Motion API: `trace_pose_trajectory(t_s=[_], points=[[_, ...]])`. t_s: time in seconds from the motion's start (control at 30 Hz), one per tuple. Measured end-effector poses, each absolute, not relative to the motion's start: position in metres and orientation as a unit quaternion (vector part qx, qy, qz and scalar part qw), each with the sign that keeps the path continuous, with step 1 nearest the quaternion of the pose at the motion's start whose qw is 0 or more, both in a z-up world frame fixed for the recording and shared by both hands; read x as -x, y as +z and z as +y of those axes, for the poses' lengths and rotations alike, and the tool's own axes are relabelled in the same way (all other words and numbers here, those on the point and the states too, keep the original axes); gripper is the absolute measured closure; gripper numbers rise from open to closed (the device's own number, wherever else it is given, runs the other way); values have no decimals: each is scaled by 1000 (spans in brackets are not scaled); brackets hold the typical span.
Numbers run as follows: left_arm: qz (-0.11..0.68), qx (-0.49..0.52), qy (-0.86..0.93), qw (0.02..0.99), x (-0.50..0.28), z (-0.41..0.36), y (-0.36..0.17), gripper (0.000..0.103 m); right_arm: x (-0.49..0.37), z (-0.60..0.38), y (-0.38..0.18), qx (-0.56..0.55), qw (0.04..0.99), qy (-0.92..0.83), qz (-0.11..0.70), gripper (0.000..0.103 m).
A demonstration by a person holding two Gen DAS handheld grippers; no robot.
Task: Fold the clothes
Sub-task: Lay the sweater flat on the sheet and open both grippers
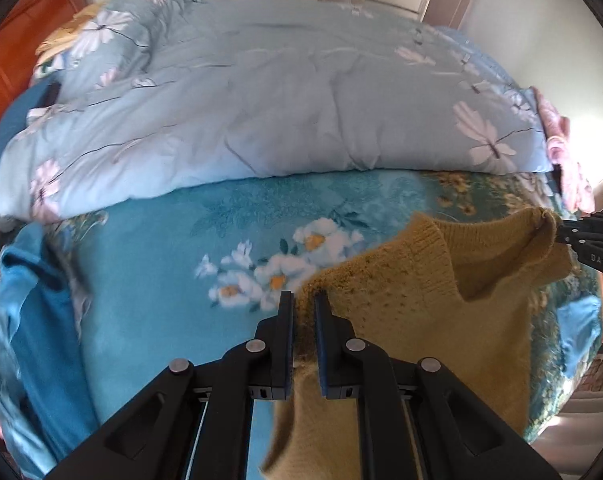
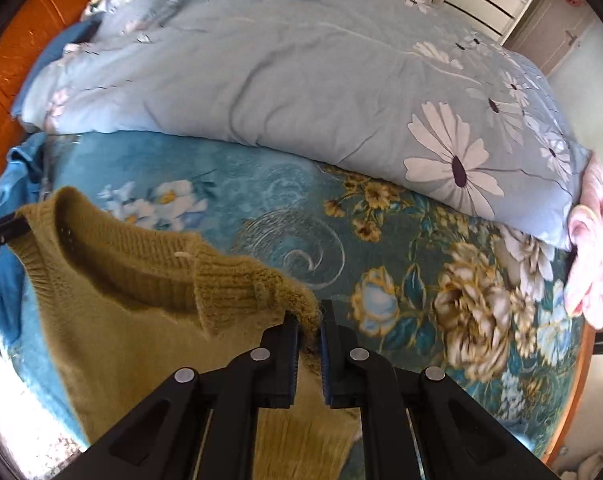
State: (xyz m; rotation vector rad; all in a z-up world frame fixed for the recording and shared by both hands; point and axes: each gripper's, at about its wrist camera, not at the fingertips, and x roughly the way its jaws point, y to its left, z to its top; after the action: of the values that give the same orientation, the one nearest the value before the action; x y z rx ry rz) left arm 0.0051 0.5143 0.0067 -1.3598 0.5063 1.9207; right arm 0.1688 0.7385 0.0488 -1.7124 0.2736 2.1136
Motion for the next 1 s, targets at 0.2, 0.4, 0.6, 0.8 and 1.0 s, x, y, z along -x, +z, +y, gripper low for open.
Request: trace_pose_trajectory(t_s=[0.2, 0.4, 0.6, 0.8, 1.0], points=[[221, 527, 732, 372, 38, 566, -32, 93, -123, 784, 8, 635, 217, 737, 83, 94], [239, 516, 744, 352, 81, 600, -63, 98, -88, 815, -32, 661, 216, 716, 65, 94], [222, 553, 731, 333, 115, 601, -97, 98, -73, 824, -94, 700, 202, 683, 48, 94], [201, 582, 688, 384, 98, 586, -116, 96, -76, 828, -117, 705, 197, 679, 57, 91], [191, 598, 664, 407, 85, 581, -128, 63, -89, 828, -99, 694, 162, 699, 60, 76]])
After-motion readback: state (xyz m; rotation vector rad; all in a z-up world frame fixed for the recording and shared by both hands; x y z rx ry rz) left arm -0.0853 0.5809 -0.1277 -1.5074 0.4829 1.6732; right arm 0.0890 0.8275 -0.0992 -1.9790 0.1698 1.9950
